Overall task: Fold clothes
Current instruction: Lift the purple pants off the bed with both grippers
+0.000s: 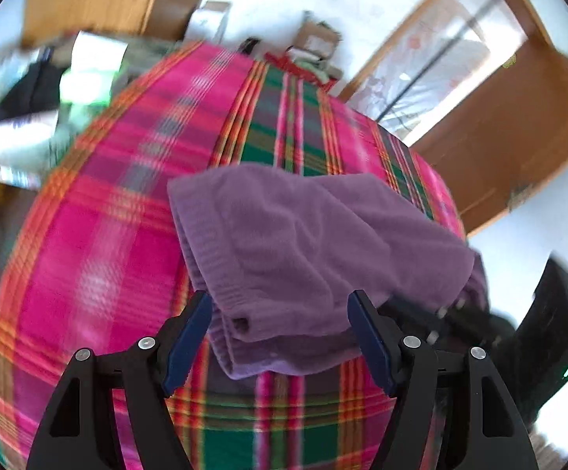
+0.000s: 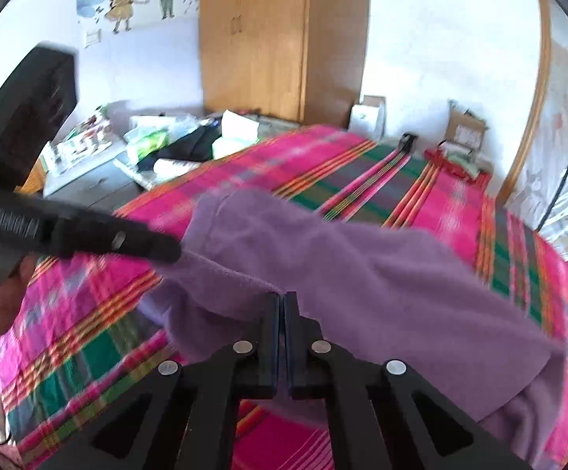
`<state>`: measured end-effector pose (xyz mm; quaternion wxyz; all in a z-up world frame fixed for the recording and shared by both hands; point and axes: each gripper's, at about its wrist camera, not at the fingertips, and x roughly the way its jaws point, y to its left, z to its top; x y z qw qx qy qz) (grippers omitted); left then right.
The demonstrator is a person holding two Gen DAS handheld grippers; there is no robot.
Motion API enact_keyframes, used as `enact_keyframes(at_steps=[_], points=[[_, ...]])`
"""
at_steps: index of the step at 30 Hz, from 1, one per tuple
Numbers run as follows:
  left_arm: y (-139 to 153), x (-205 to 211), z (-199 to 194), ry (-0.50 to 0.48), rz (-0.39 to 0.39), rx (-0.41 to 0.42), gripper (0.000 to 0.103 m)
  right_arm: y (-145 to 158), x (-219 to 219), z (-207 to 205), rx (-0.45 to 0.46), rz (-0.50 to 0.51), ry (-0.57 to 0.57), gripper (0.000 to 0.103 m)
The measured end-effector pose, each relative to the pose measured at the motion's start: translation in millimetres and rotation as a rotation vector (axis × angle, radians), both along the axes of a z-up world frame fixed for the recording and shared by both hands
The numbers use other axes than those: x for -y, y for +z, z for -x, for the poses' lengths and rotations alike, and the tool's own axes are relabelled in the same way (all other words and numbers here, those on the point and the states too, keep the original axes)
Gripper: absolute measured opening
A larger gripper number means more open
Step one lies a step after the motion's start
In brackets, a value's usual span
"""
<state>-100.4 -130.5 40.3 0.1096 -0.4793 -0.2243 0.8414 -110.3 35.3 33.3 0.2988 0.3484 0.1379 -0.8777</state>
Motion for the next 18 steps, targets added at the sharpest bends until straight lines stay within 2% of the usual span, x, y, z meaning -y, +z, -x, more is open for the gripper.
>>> enact_keyframes(at_steps=[2,12,18], points=[[0.5,2.0,-0.7,-0.003,0.02,-0.001,0.073,9.6,-0.7,11.3,-0.005,0.019,-0.018,0.002],[2.8,11.8,-4.2,-0.021,0.122,-0.007,0.073,48.5,20.7,51.4,-0.109,-0.027,-0.046,0.002],[-22.7,15.5,-5.2,0.0,0.057,0.091,0.073,46.4,37.9,82.1,-0.134,-0.084,-0.075,0.002]])
